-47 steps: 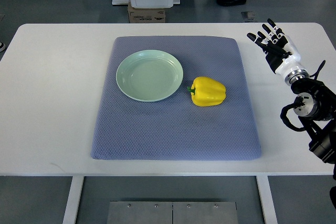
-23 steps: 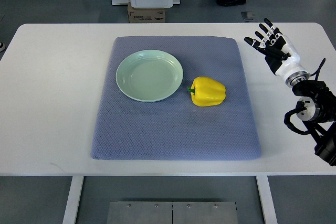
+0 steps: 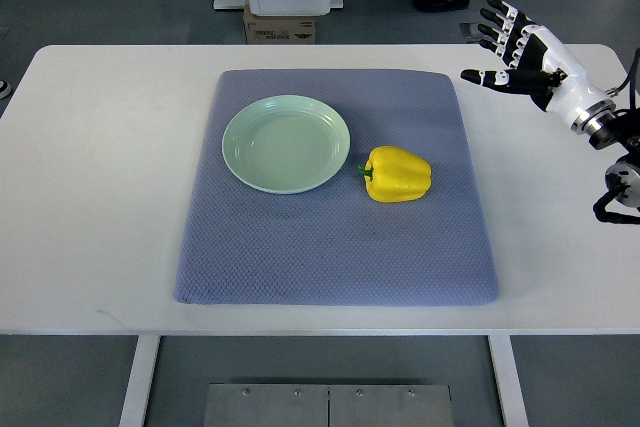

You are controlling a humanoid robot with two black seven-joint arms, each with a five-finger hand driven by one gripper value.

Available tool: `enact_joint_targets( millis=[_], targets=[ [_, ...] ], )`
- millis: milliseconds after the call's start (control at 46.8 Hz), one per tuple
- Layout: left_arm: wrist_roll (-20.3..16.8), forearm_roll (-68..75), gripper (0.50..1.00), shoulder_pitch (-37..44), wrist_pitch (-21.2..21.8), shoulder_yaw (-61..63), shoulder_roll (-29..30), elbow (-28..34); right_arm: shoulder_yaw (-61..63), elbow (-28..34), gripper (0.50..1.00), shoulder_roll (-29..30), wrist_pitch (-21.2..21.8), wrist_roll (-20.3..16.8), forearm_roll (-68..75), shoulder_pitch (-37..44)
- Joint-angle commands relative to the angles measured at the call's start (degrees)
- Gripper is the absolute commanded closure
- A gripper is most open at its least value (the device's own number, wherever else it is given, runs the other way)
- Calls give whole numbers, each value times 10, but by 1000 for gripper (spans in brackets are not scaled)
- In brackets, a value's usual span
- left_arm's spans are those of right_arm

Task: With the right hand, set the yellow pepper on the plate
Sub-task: 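Reach the right hand over the yellow pepper, fingers open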

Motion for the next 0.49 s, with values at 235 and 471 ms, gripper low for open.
enact_joint_targets(
  millis=[235, 471],
  targets=[
    [0, 0, 500, 0, 0, 0, 0, 0, -195, 35, 513, -34, 0, 34, -18, 91],
    [0, 0, 500, 0, 0, 0, 0, 0, -258, 38, 523, -29, -1, 34, -71, 125]
  ],
)
